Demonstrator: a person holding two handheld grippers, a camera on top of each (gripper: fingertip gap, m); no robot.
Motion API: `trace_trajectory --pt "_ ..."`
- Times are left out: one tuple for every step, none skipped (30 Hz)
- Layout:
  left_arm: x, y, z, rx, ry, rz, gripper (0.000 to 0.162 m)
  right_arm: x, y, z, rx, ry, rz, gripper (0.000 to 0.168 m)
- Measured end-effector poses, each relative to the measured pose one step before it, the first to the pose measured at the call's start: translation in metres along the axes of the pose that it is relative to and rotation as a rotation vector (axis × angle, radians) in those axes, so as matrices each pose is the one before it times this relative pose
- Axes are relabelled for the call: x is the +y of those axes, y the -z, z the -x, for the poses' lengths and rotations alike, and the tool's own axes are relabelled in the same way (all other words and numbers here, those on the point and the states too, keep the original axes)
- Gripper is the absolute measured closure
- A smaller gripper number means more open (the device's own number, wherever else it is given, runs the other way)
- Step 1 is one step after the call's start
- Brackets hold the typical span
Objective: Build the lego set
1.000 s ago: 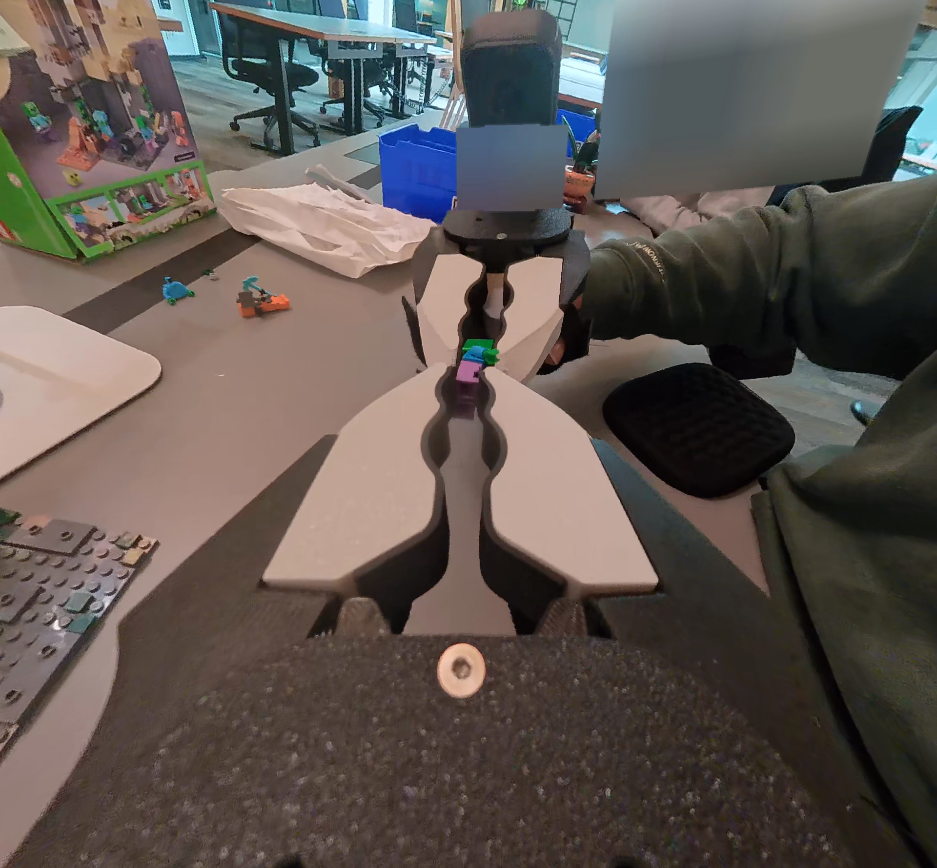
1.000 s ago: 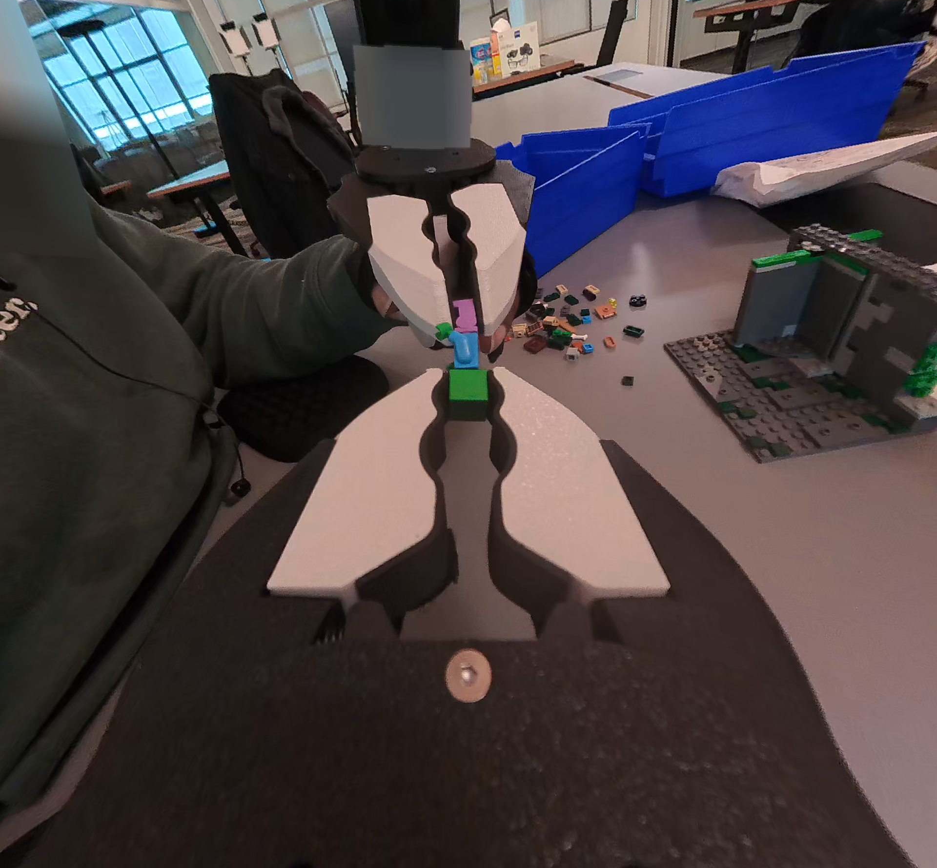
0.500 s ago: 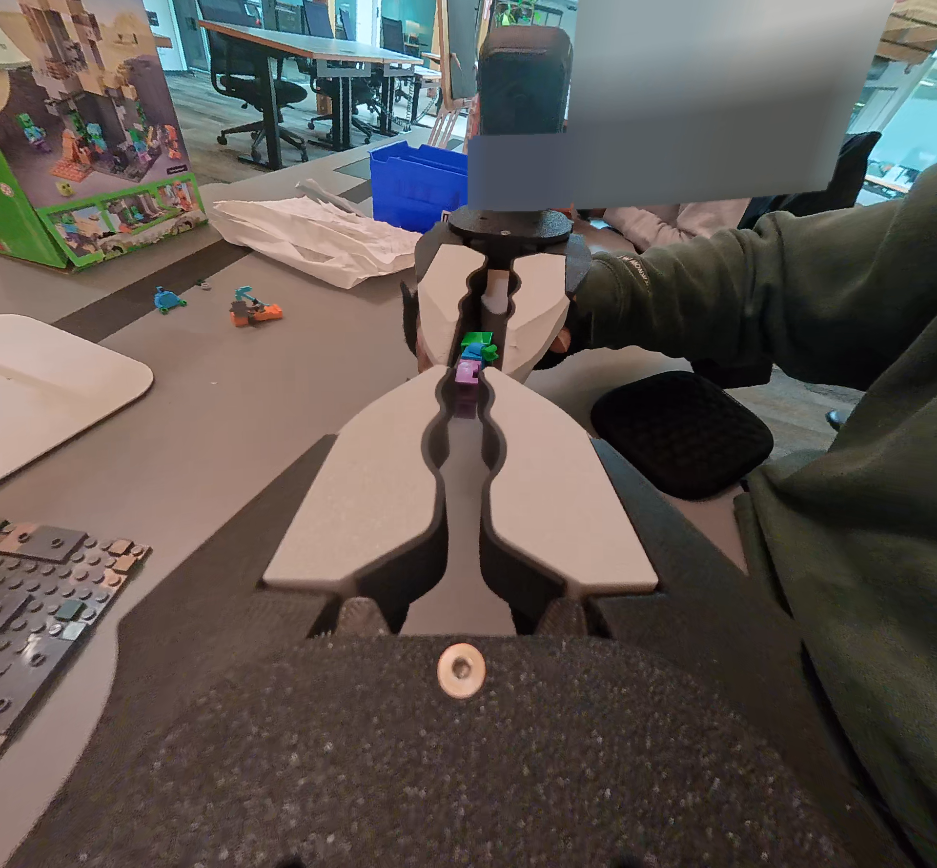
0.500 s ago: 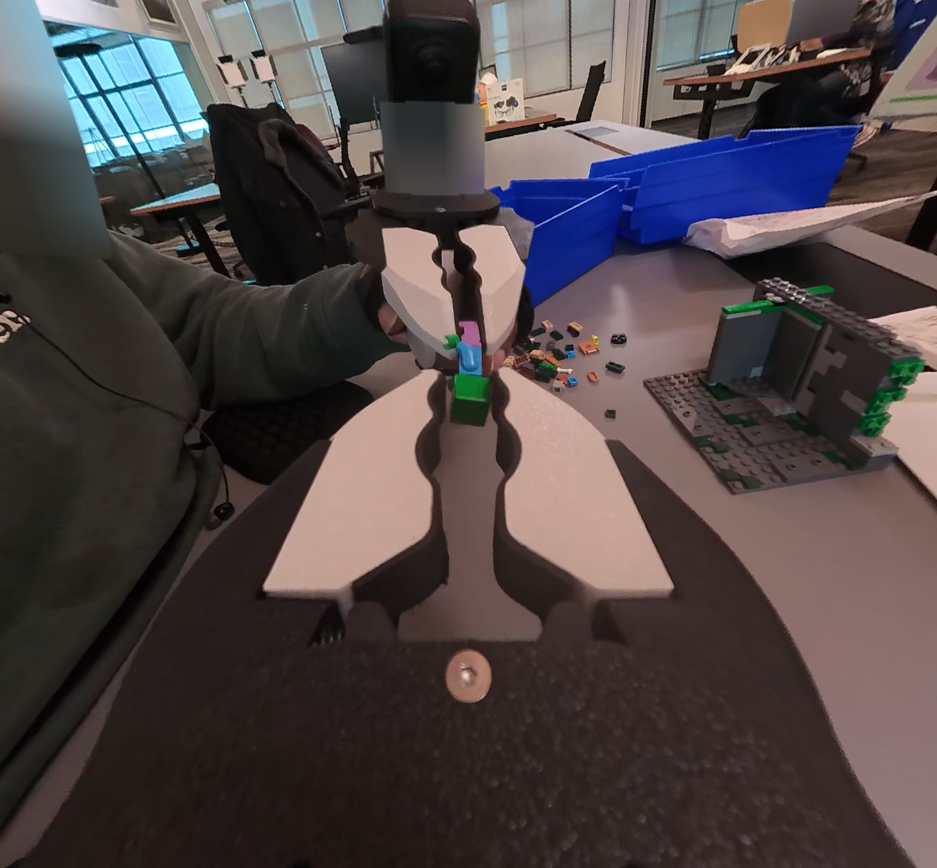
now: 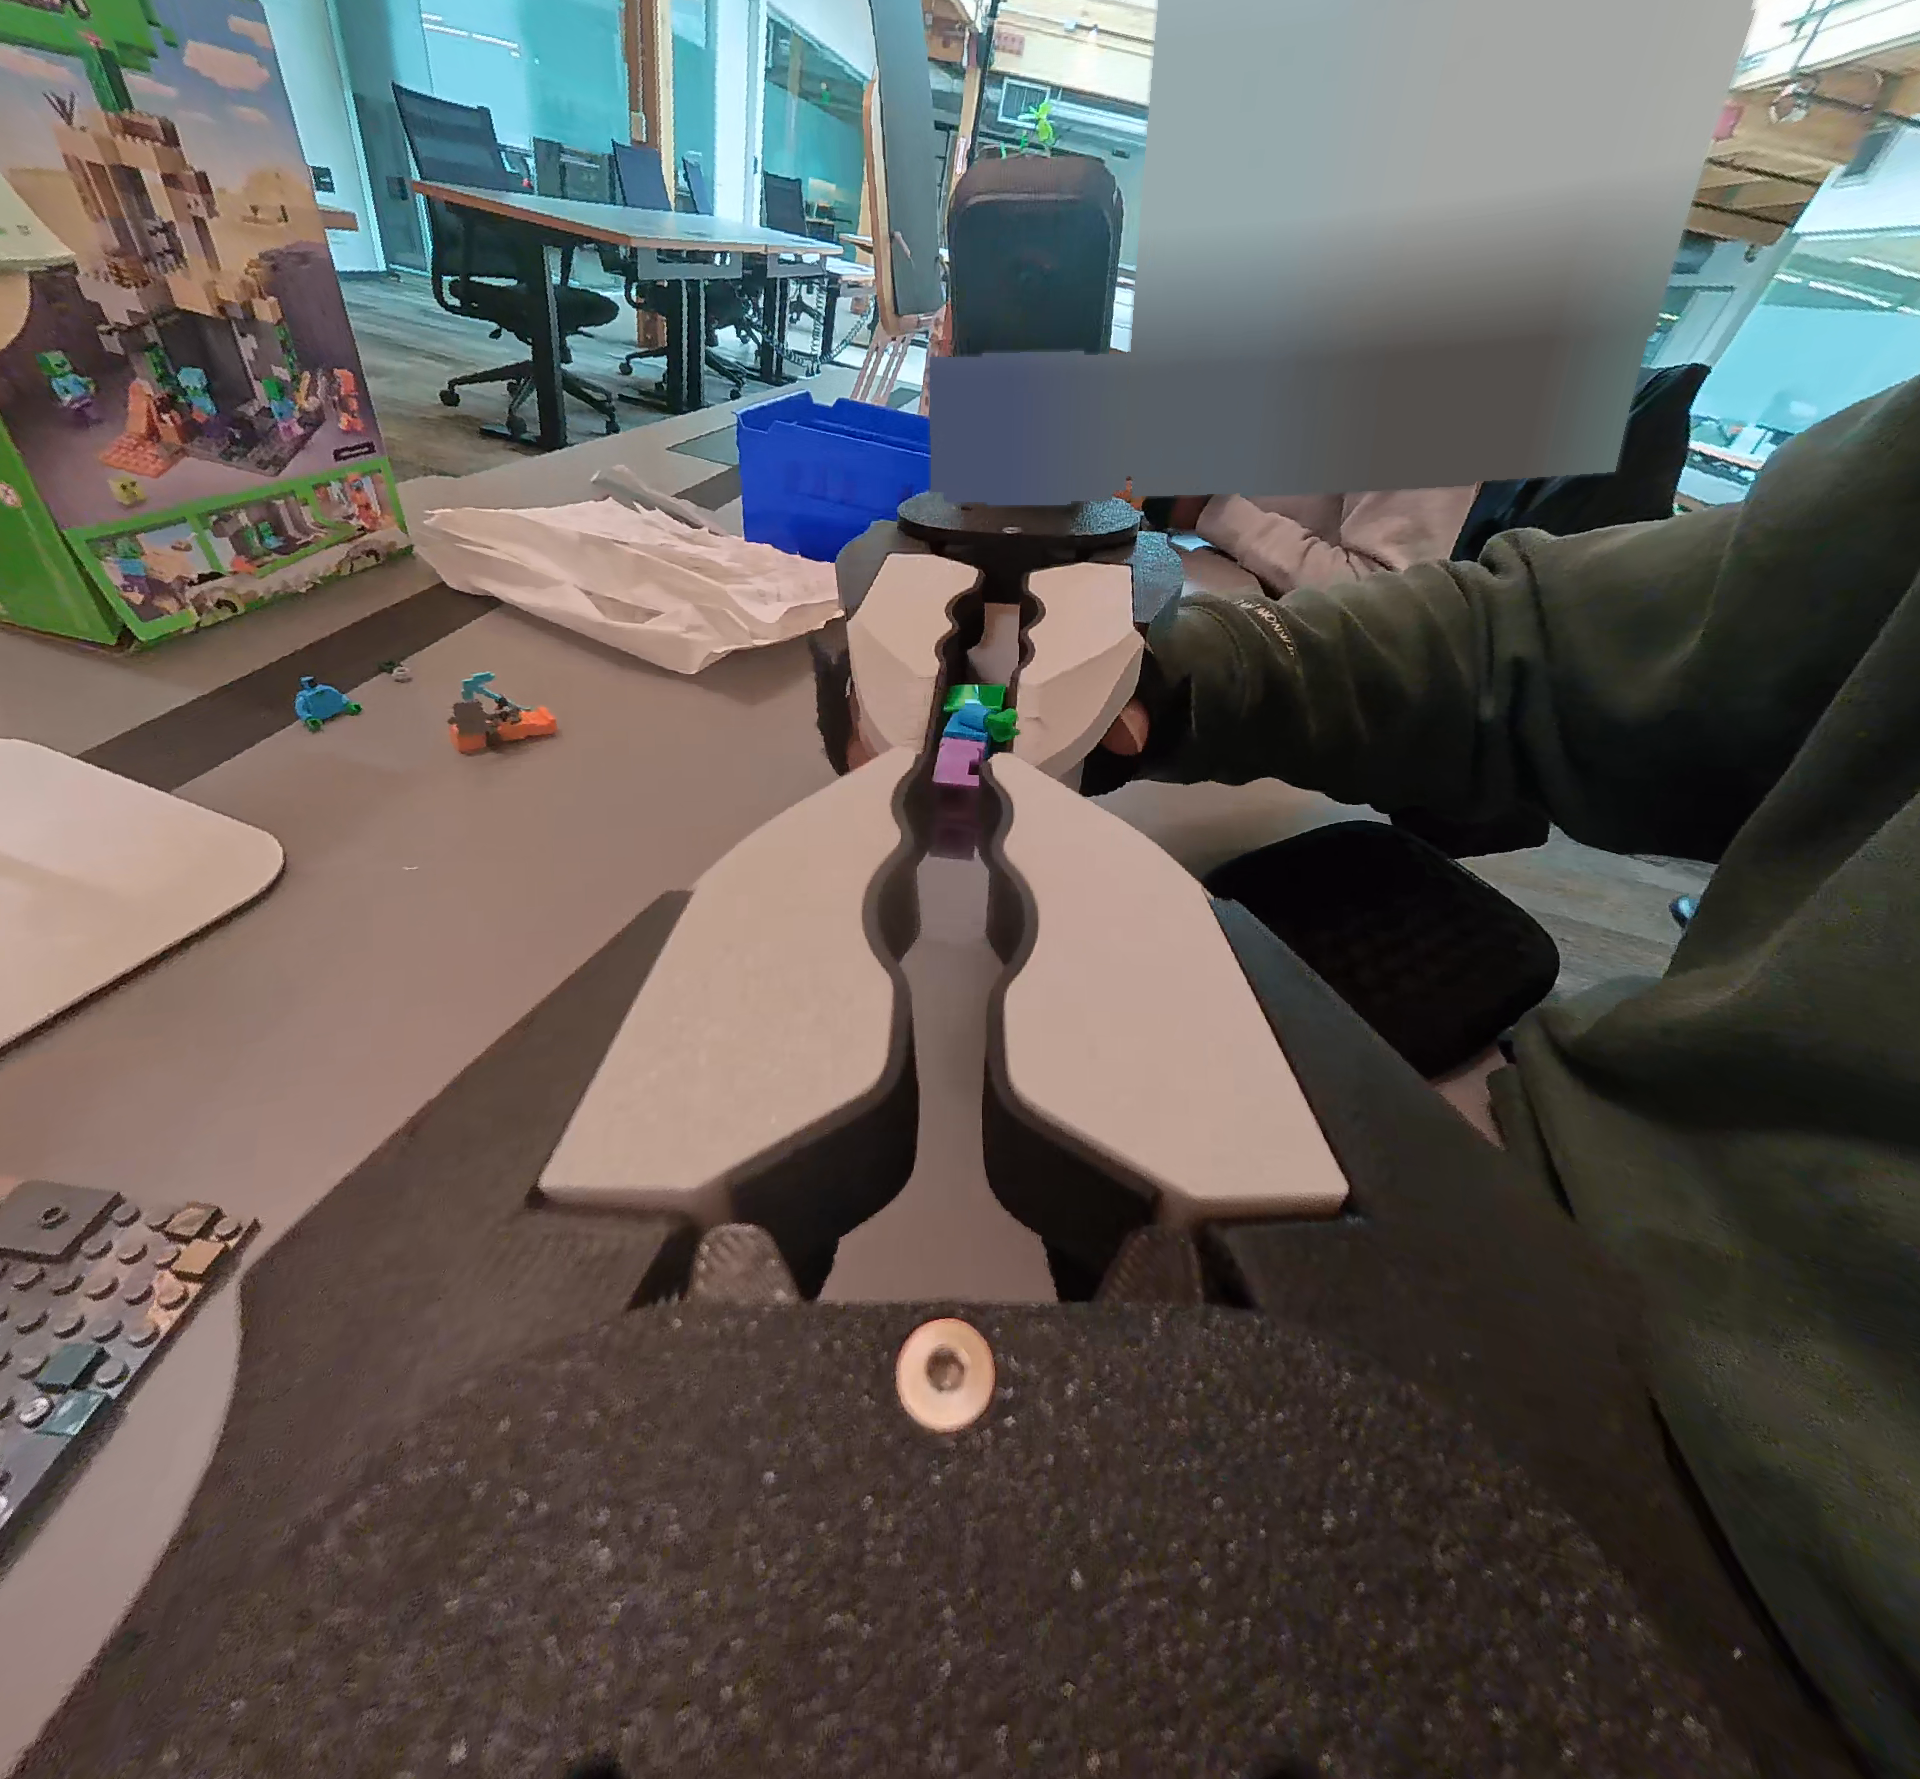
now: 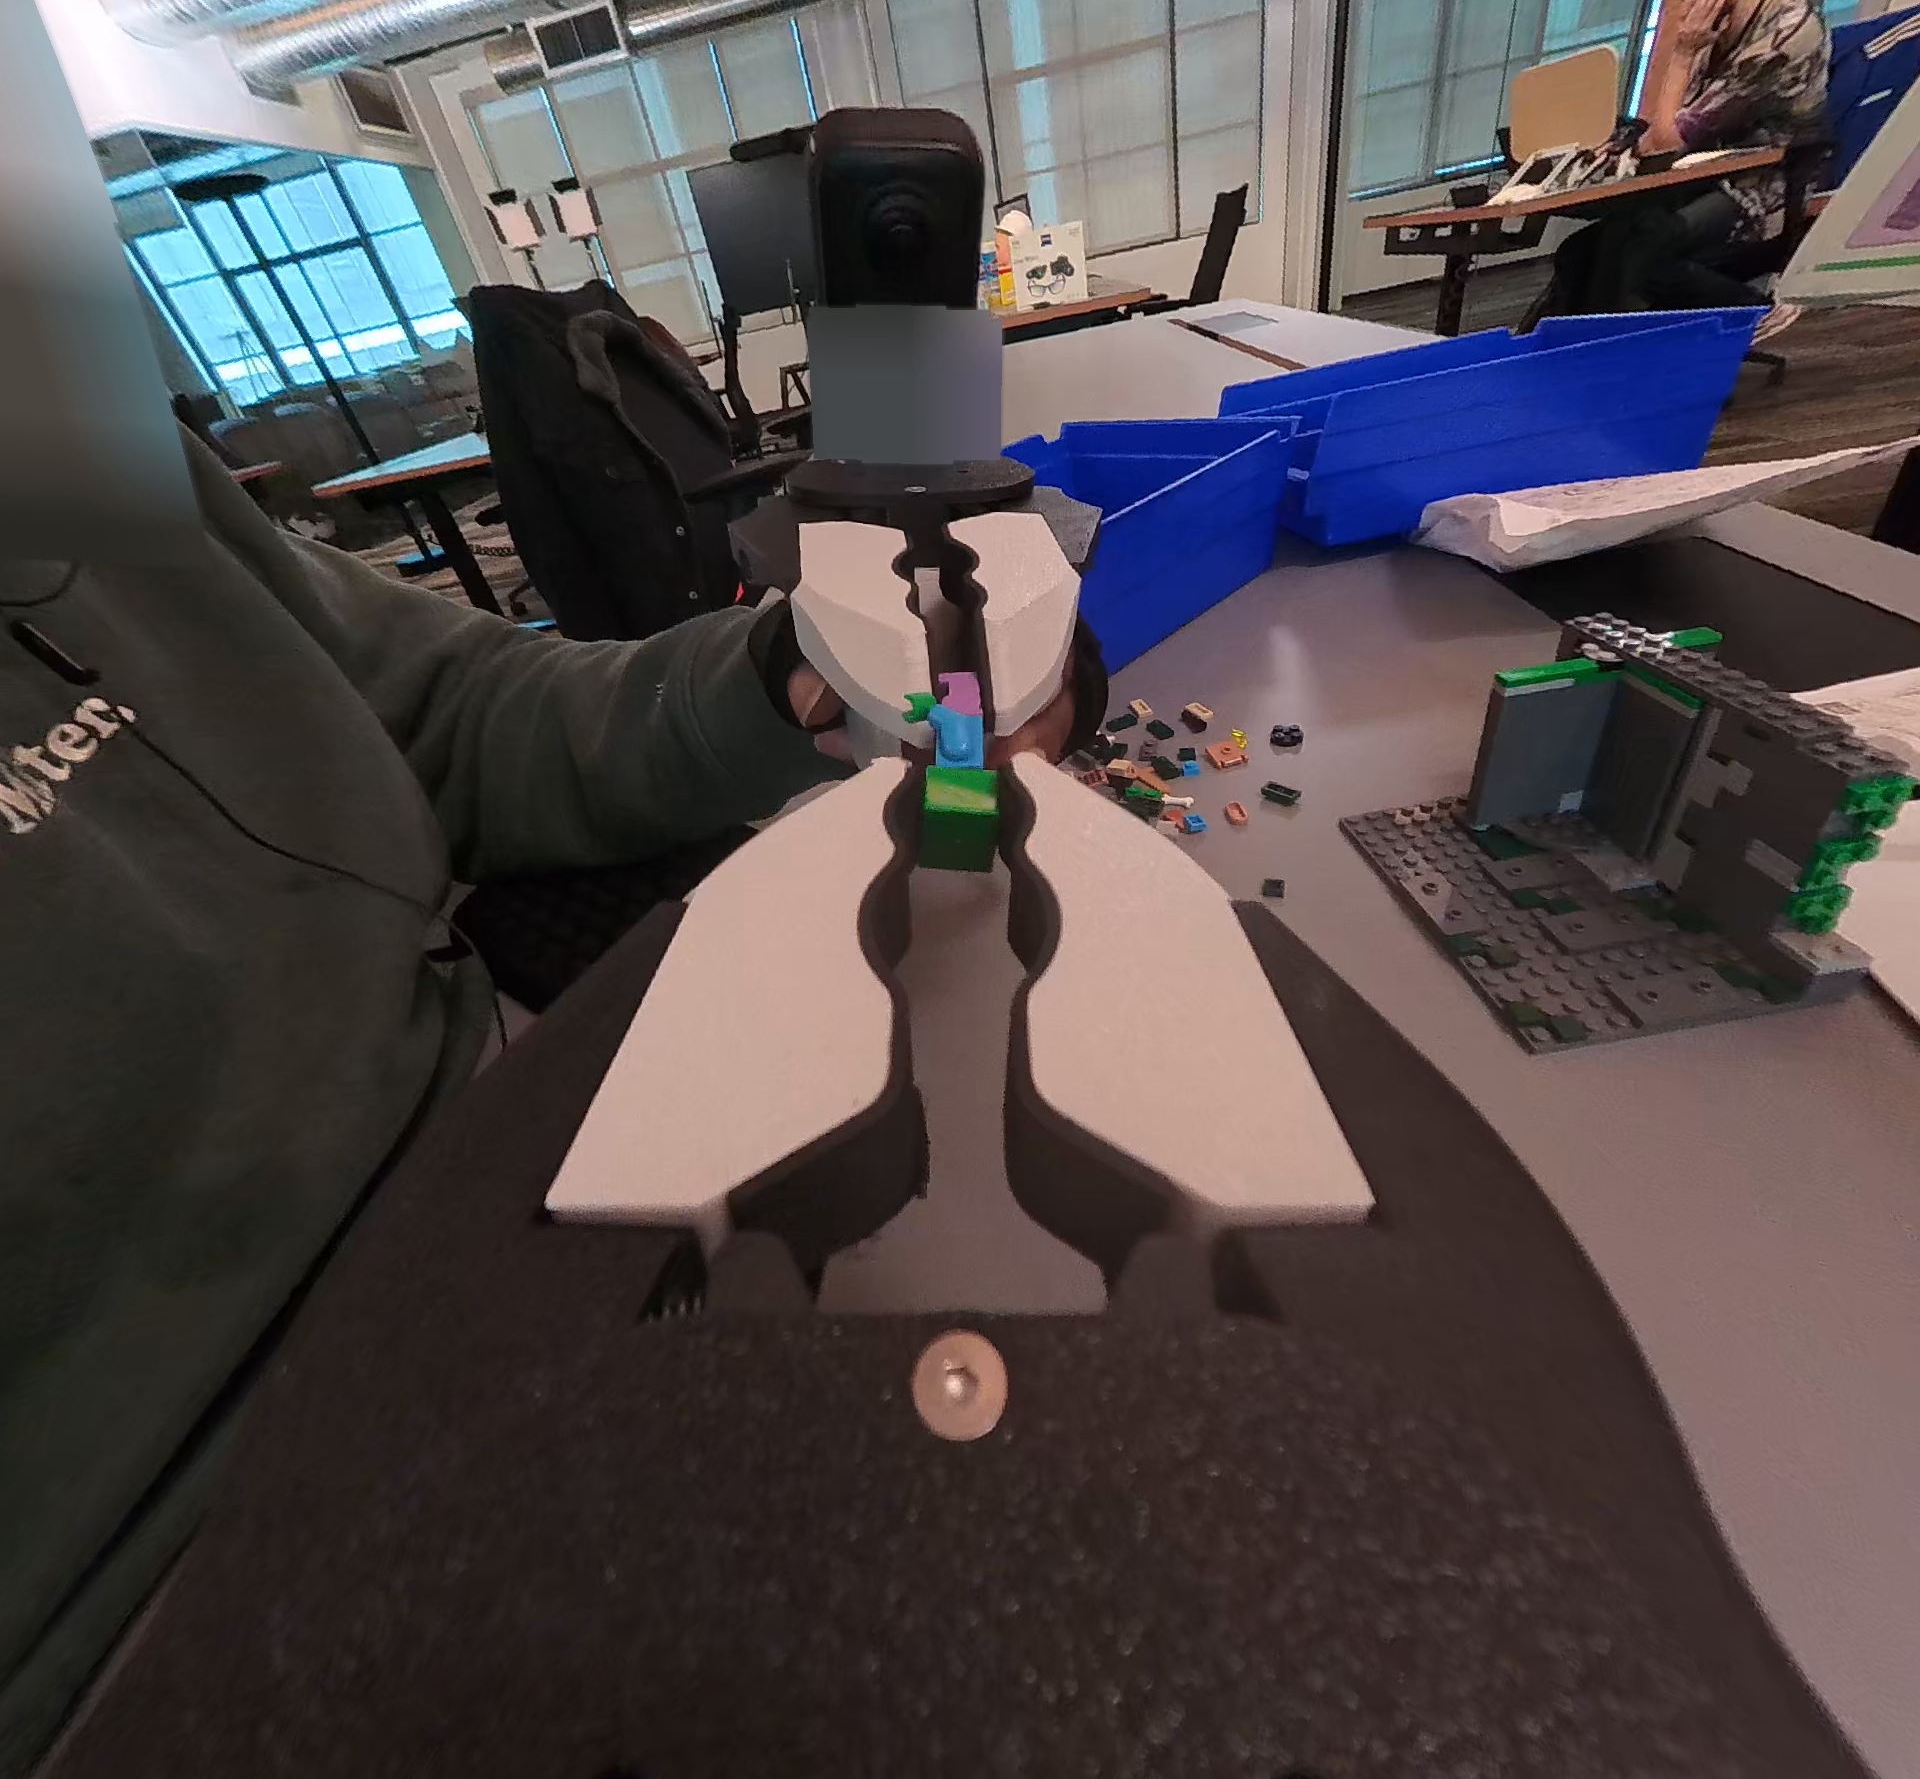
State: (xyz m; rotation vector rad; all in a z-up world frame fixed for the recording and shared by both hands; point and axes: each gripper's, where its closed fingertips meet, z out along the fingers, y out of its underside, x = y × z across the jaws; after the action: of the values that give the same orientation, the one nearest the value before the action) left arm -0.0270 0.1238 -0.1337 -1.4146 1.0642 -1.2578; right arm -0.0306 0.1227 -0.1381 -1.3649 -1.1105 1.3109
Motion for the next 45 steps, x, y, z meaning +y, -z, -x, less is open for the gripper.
trace_trajectory --pt "-0.00030 -0.00005 -0.00067 0.0027 -0.0042 -0.0017 0.155 -0.00061 0.00021 0.00035 -0.0019 -0.0014 0.0000 0.155" --pt "0.00041 -0.00026 -0.00006 -0.0032 -0.0056 0.0036 0.154 -0.00011 0.00033 -0.00021 0.0024 0.0003 0.0044 0.156" --pt "0.00144 -0.00030 0.00023 -0.0078 -0.0147 0.0114 0.154 0.00075 0.00041 -0.00013 0.0023 0.0023 0.0109 0.156" --pt "0.00096 -0.00028 -0.00053 -0.0049 -0.0186 0.0103 0.154 0.00066 0.00041 0.00066 -0.0024 0.0028 0.0107 0.156" --pt "0.00033 -0.00046 -0.00128 -0.0007 -0.0154 0.0050 0.154 0.00021 0.00066 0.00109 -0.0065 0.0007 0.0099 0.156" --pt "0.00037 -0.00054 -0.00108 -0.0010 -0.0145 0.0043 0.154 0.00011 0.00077 0.00076 -0.0046 0.0015 0.0123 0.156" --pt "0.00081 -0.00053 -0.00054 -0.0063 -0.0197 0.0077 0.154 0.00029 0.00074 0.00041 -0.0023 0.0050 0.0143 0.156" --pt "0.00079 -0.00061 -0.00082 -0.0046 -0.0206 0.0088 0.154 0.00017 0.00030 0.00088 -0.0042 0.0033 0.0135 0.156" --pt "0.00184 -0.00088 -0.00074 -0.0039 -0.0171 0.0168 0.153 -0.00010 0.00011 0.00091 -0.0032 0.0021 0.0107 0.156" --pt "0.00169 -0.00082 -0.00022 -0.0079 -0.0179 0.0137 0.153 0.00079 -0.00007 -0.00018 0.0036 0.0060 0.0165 0.156" --pt "0.00080 -0.00024 -0.00001 -0.0077 -0.0143 0.0080 0.154 0.00103 0.00012 -0.00011 0.0027 0.0077 0.0175 0.156" --pt "0.00061 -0.00021 -0.00013 -0.0038 -0.0095 0.0068 0.154 0.00073 0.00026 0.00036 -0.0007 0.0057 0.0152 0.156" --pt "0.00004 -0.00030 -0.00054 -0.0009 -0.0046 0.0031 0.154 0.00029 0.00037 0.00031 0.0000 0.0054 0.0132 0.156" --pt "0.00032 -0.00048 -0.00014 -0.0035 -0.0060 0.0049 0.154 0.00053 0.00044 0.00010 0.0024 0.0066 0.0142 0.156" --pt "0.00082 -0.00056 -0.00015 -0.0042 -0.0064 0.0068 0.154 0.00087 0.00036 -0.00007 0.0036 0.0060 0.0148 0.156" --pt "0.00067 -0.00055 0.00011 -0.0023 -0.0018 0.0047 0.154 0.00099 0.00013 -0.00033 0.0064 0.0055 0.0136 0.156" --pt "0.00108 -0.00051 -0.00015 0.0026 -0.0001 0.0055 0.154 0.00125 -0.00003 0.00018 0.0049 0.0060 0.0124 0.156" --pt "0.00060 -0.00023 -0.00033 0.0049 0.0008 0.0002 0.154 0.00020 0.00006 0.00014 0.0030 -0.0001 0.0029 0.156" --pt "-0.00018 -0.00047 0.00022 0.0013 0.0043 -0.0043 0.154 -0.00019 0.00042 -0.00024 0.0025 -0.0028 -0.0024 0.156" --pt "0.00095 -0.00086 -0.00016 0.0018 0.0008 0.0058 0.154 0.00213 0.00018 0.00001 0.0016 0.0045 0.0125 0.156" --pt "0.00309 -0.00119 -0.00086 0.0032 -0.0095 0.0195 0.154 0.00357 -0.00003 0.00041 0.0021 0.0114 0.0204 0.156" --pt "0.00148 -0.00084 -0.00106 0.0037 -0.0081 0.0054 0.154 0.00158 0.00022 0.00085 -0.0016 0.0005 0.0028 0.156" --pt "-0.00083 -0.00065 -0.00103 0.0058 0.0040 -0.0095 0.154 -0.00015 0.00073 0.00107 -0.0071 -0.0080 -0.0101 0.156" --pt "0.00065 -0.00076 -0.00107 0.0067 0.0008 0.0059 0.154 0.00166 0.00015 0.00072 -0.0009 0.0029 0.0063 0.156" --pt "0.00254 -0.00113 -0.00068 0.0007 -0.0106 0.0160 0.154 0.00259 -0.00003 0.00036 0.0036 0.0096 0.0146 0.156" --pt "0.00121 -0.00091 -0.00114 0.0065 -0.0020 0.0043 0.154 0.00038 0.00036 0.00106 -0.0037 -0.0016 -0.0006 0.156" --pt "-0.00076 -0.00060 -0.00108 0.0086 0.0064 -0.0073 0.154 -0.00068 0.00064 0.00086 -0.0042 -0.0064 -0.0094 0.156" --pt "0.00027 -0.00067 -0.00037 0.0010 -0.0034 0.0027 0.154 0.00082 0.00018 0.00026 0.0004 0.0021 0.0037 0.156" --pt "0.00354 -0.00121 -0.00053 -0.0017 -0.0129 0.0255 0.154 0.00210 -0.00037 0.00039 0.0013 0.0067 0.0133 0.156" --pt "0.00354 -0.00115 -0.00108 0.0019 -0.0102 0.0215 0.154 0.00139 -0.00023 0.00096 -0.0039 -0.0002 0.0053 0.156" --pt "0.00152 -0.00113 -0.00116 0.0052 -0.0024 0.0072 0.154 -0.00101 0.00044 0.00052 -0.0027 -0.0040 -0.0102 0.156" --pt "-0.00005 -0.00138 -0.00006 -0.0027 0.0014 -0.0036 0.154 -0.00205 0.00067 0.00030 -0.0018 -0.0011 -0.0117 0.156" --pt "0.00227 -0.00255 -0.00149 0.0049 -0.0040 0.0119 0.154 -0.00228 0.00013 0.00177 -0.0108 0.0029 -0.0045 0.156" --pt "0.00201 -0.00338 -0.00270 0.0043 -0.0130 0.0072 0.154 -0.00343 -0.00031 0.00217 -0.0106 0.0084 -0.0035 0.156" --pt "-0.00263 -0.00291 -0.00197 -0.0064 -0.0106 -0.0211 0.154 -0.00517 -0.00042 0.00228 -0.0087 0.0121 -0.0044 0.156" --pt "-0.00184 -0.00255 -0.00225 0.0031 -0.0015 -0.0057 0.154 -0.00343 -0.00103 0.00240 -0.0064 0.0216 0.0154 0.156" --pt "-0.00068 -0.00098 -0.00015 -0.0011 -0.0051 -0.0016 0.154 -0.00158 -0.00024 0.00074 0.0048 0.0247 0.0241 0.156" --pt "-0.00341 0.00239 0.00219 -0.0067 0.0053 -0.0191 0.154 -0.00311 0.00148 -0.00084 0.0062 0.0111 0.0036 0.156" --pt "-0.00563 0.00332 0.00164 -0.0013 0.0104 -0.0265 0.154 -0.00335 0.00194 -0.00075 -0.0011 -0.0023 -0.0060 0.156" --pt "-0.00278 0.00128 0.00076 -0.0056 -0.0070 -0.0048 0.154 -0.00167 0.00081 -0.00081 0.0006 0.0014 0.0038 0.156" --pt "-0.00065 0.00006 0.00102 -0.0124 -0.0124 -0.0012 0.154 -0.00114 -0.00009 -0.00087 0.0066 0.0088 0.0030 0.156" --pt "-0.00044 0.00065 0.00136 -0.0084 0.0005 -0.0077 0.154 -0.00038 -0.00045 -0.00124 0.0090 0.0048 0.0054 0.156" --pt "0.00045 0.00094 0.00130 -0.0038 0.0042 -0.0019 0.154 -0.00002 -0.00014 -0.00180 0.0103 0.0034 0.0089 0.155" --pt "0.00129 0.00107 0.00187 -0.0101 -0.0029 0.0066 0.154 -0.00151 0.00122 -0.00235 0.0140 0.0133 -0.0008 0.152" --pt "0.00087 0.00135 0.00309 -0.0198 -0.0100 0.0056 0.154 -0.00239 0.00260 -0.00233 0.0137 0.0174 -0.0030 0.151"
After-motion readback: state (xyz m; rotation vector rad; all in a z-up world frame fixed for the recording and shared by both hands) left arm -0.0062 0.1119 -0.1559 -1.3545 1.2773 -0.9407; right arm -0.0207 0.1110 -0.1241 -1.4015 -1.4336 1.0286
